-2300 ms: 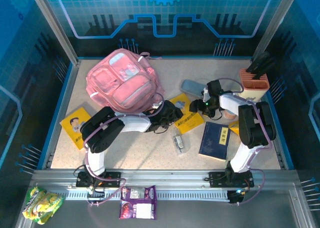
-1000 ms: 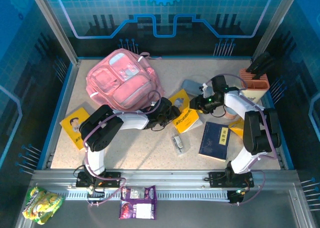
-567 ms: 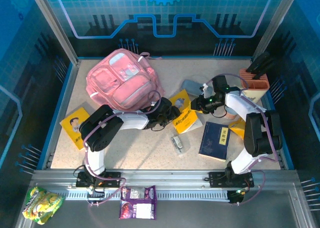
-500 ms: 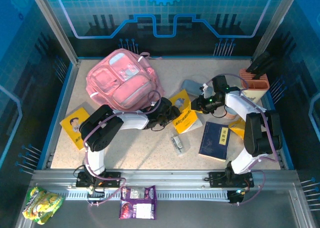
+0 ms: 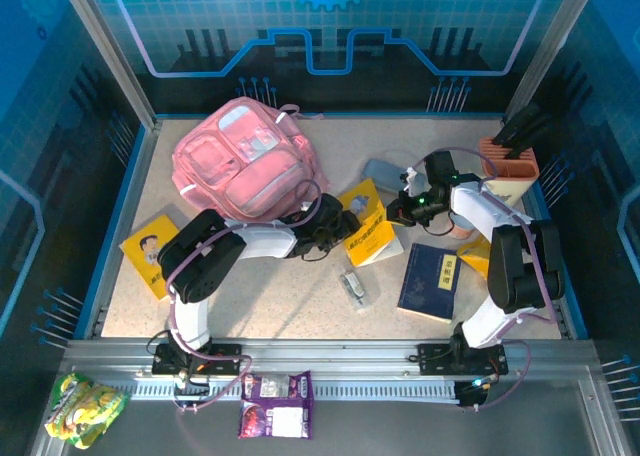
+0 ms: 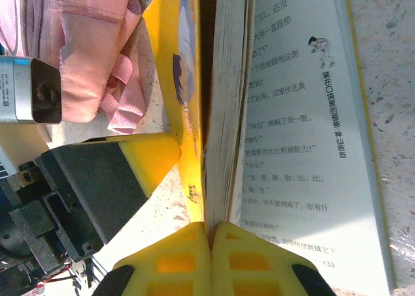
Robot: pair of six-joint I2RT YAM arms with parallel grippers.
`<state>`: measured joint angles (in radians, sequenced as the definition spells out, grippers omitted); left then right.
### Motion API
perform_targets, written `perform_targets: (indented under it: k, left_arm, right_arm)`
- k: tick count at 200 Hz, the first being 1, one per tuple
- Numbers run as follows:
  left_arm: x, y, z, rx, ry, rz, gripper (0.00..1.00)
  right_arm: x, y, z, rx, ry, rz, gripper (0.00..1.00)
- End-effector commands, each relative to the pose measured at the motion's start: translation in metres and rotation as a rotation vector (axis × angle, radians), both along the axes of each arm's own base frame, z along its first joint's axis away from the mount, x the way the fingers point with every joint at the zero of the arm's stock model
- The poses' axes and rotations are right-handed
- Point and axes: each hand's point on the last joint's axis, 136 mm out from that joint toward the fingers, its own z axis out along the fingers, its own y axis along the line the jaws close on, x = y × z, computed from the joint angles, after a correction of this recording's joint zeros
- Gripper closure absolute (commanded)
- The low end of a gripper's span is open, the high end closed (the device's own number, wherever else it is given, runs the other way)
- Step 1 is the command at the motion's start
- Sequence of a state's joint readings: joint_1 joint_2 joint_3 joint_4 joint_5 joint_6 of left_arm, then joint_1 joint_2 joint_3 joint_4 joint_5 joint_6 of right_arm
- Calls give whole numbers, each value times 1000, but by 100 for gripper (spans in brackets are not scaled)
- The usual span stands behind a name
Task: Pack the student bag
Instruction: Pick up the book from the center of the table, then pass the book.
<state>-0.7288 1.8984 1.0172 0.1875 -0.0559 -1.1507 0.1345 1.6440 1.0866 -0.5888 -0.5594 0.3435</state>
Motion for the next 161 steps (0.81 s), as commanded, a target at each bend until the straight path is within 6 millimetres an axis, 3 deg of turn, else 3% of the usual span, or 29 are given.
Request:
perform_targets:
  k: [1,45,82,120,161]
  left_arm:
    - [14,14,34,8,-91,28,33]
    - [5,34,68,-30,-125,47,27]
    - [-10,51,79,-103,-102,84,18]
    - [-11,51,100,-298,-100,55,13]
    - [-13,41,97,-388,-77,49,8]
  right_arm:
    - [9,6,31,67,-71,0,100]
    - [17,15,65,171,-144,-9,100]
    - [20,22,93,236,-197,-16,100]
    - [21,29,120,319,-227,-25,100]
    - [19,39,142,396,-248,-32,100]
